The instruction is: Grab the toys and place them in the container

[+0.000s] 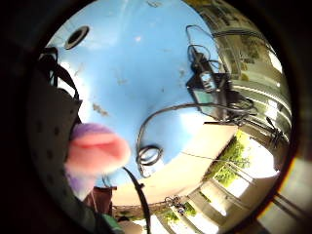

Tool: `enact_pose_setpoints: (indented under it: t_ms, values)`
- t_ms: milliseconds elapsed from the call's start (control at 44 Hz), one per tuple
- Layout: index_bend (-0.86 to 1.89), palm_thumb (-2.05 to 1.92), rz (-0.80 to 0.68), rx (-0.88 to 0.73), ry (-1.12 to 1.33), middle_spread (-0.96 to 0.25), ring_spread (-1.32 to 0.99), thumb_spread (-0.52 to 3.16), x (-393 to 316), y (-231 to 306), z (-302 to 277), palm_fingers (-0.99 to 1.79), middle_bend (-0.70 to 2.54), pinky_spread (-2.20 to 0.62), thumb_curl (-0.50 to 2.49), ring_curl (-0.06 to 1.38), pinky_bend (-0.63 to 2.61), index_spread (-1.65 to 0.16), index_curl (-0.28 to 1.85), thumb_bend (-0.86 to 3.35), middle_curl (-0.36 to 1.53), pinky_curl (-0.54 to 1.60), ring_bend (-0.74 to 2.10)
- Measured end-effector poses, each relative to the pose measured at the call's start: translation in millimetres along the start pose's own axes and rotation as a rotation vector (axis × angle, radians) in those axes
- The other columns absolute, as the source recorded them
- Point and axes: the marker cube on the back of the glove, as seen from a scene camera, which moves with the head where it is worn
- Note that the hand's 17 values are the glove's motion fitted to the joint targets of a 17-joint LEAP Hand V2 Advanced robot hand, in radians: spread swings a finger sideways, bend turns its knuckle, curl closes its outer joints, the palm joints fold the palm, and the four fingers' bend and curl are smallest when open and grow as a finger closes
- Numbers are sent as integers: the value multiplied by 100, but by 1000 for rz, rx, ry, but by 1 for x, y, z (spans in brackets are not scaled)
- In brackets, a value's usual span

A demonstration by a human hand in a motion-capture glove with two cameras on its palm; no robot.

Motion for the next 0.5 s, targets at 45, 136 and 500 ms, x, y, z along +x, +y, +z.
enact_pose_setpoints:
  t_ms: [45,136,500]
  values:
    - [109,63,3,34,-2,-21,-34,108,-14,11,-36,96,109,-41,82,65,96,-14,67,14,60,47,123]
    - [109,62,1,99,16,-23,-37,94,-43,35,-103,92,109,-41,87,67,101,-16,71,10,62,50,124]
    - [110,64,-228,293,101,-28,-42,63,-218,79,-231,81,113,-39,99,72,113,-22,84,3,72,55,132]
